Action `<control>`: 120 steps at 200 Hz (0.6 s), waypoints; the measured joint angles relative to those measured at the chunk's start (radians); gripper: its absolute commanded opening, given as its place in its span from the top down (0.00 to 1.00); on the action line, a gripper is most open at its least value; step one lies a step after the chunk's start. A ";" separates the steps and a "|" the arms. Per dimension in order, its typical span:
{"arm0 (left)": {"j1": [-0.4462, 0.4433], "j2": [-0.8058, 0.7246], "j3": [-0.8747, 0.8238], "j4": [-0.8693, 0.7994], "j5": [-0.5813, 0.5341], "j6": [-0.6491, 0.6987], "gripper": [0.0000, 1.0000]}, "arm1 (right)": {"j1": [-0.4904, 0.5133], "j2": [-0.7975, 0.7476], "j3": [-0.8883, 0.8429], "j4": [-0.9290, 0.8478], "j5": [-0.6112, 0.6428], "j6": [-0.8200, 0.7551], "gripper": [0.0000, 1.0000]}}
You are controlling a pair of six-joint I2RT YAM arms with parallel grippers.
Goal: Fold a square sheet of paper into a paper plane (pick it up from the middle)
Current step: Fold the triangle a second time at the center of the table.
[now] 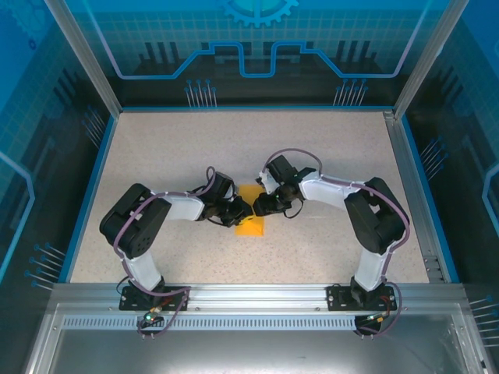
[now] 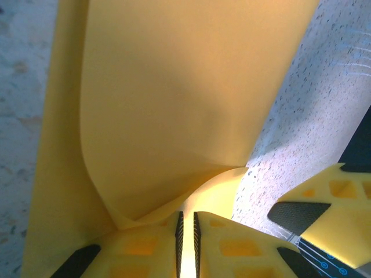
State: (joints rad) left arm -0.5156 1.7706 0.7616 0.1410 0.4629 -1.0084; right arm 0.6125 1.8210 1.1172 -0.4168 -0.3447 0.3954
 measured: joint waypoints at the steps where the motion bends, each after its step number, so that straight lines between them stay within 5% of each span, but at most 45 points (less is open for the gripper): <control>1: 0.000 0.000 0.000 0.000 0.000 -0.001 0.84 | 0.000 0.000 0.000 0.000 0.000 0.002 0.62; 120: -0.001 0.000 -0.001 0.006 -0.003 -0.014 0.83 | -0.001 -0.013 -0.125 0.063 -0.067 0.150 0.68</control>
State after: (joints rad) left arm -0.5167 1.7706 0.7609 0.1467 0.4599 -1.0225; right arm 0.6113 1.8076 0.9924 -0.3538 -0.4118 0.5453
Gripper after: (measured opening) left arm 0.168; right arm 0.344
